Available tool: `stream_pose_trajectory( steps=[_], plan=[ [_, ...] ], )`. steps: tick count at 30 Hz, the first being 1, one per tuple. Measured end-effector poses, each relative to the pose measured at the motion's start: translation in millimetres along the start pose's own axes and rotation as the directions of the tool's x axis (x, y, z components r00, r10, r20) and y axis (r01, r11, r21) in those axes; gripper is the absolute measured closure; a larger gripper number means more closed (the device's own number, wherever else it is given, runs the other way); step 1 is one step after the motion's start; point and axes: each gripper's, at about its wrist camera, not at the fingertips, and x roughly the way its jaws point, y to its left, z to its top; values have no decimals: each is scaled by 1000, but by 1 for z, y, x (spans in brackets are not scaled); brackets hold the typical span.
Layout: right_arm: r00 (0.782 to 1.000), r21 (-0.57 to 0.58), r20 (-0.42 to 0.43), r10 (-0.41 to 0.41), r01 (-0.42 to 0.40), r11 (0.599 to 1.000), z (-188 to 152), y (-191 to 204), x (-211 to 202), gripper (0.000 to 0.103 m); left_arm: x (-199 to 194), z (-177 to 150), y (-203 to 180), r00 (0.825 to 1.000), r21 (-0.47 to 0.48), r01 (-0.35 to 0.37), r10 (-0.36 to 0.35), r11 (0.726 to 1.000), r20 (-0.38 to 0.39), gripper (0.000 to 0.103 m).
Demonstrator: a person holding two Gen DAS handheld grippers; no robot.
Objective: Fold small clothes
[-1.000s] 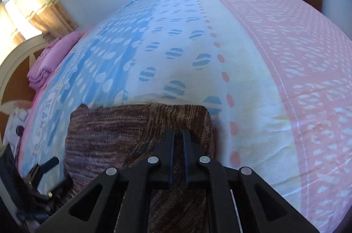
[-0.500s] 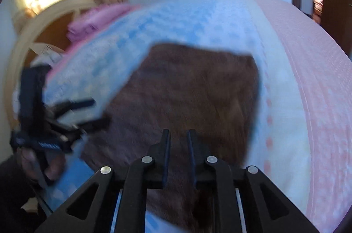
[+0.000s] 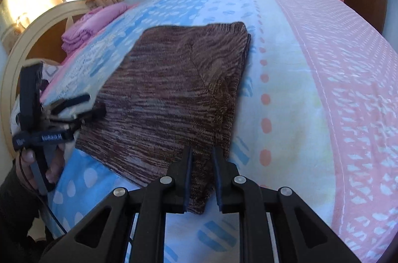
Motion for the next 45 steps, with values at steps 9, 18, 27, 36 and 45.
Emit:
stream_pose_trajectory(
  steps=[9,18,27,36,45],
  plan=[
    [989,81,144,32,-44,996,10,-33,-31,53,16,4,-6,1000,24,10,-10,1000,-18,0],
    [983,176,165,77,-107,979,59,-60,10,46,21,5,-6,999,21,17,-17,1000,-28,0],
    [975,239,149,164,-196,951,88,-71,57,45,31,12,-6,993,5,106,-105,994,-49,0],
    [983,230,135,127,-156,961,101,-46,67,86,14,9,-28,989,71,146,-145,987,-23,66],
    [962,183,215,167,-208,961,101,-12,29,88,-34,8,-34,996,118,85,-89,989,29,76]
  ],
)
